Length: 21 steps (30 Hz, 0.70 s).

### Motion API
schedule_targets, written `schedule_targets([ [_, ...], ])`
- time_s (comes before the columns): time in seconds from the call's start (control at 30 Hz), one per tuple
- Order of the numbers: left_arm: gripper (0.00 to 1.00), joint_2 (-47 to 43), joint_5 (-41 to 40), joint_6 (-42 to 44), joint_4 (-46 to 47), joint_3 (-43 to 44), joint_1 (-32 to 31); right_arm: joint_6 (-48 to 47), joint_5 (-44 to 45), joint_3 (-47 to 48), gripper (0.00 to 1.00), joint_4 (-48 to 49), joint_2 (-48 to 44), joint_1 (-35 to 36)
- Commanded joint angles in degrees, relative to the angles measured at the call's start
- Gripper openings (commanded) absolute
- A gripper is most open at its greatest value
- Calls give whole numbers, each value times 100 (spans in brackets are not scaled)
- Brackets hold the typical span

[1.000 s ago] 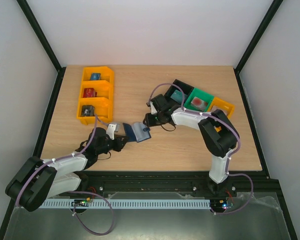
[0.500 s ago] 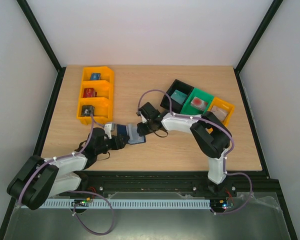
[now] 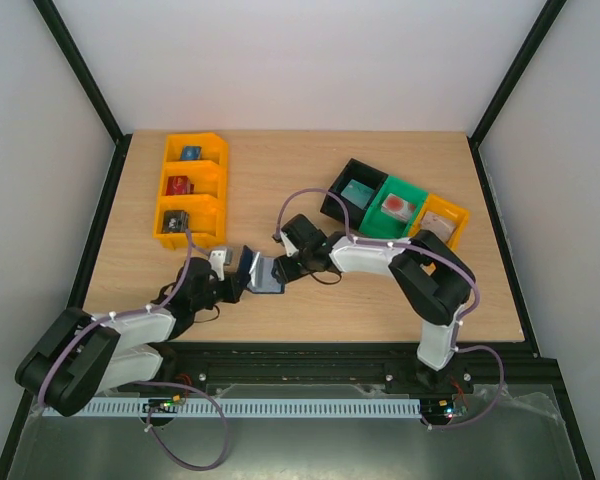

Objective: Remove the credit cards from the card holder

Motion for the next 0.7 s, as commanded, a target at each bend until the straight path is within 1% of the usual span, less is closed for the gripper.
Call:
schedule_targets([
  [0.0, 2, -150, 18, 604, 284, 14, -40, -198, 44, -194, 46, 115, -506, -5],
  [0.07, 2, -282, 140, 916, 275, 116, -31, -315, 141, -320, 48, 103, -794, -107],
  [0.13, 2, -473, 417, 1342, 240, 270, -11, -357, 38, -583, 50, 227, -1213, -345],
  [0.23, 2, -910, 978, 2264, -4, 722, 88, -421, -204, -1083, 55, 517, -2148, -743],
  [0.33, 2, -1169, 1608, 2808, -376, 1339, 212, -639, -212, -1592, 63, 790, -3263, -951],
  [0.37, 2, -1236, 1779, 2930, -421, 1491, 215, -742, -224, -1714, 67, 896, -3608, -986],
  [0.43, 2, -1377, 2083, 2973, -369, 1702, 215, -887, -254, -1911, 72, 1127, -4273, -1049],
  [0.53, 2, -1593, 2351, 2630, -347, 2092, 222, -915, -514, -2178, 77, 1614, -5063, -1215],
  [0.6, 2, -1694, 2749, 2617, -553, 2488, 228, -800, -883, -2296, 78, 2139, -5358, -1390],
  [0.67, 2, -1792, 3056, 2634, -665, 2893, 224, -626, -1291, -2273, 79, 2547, -5436, -1497],
])
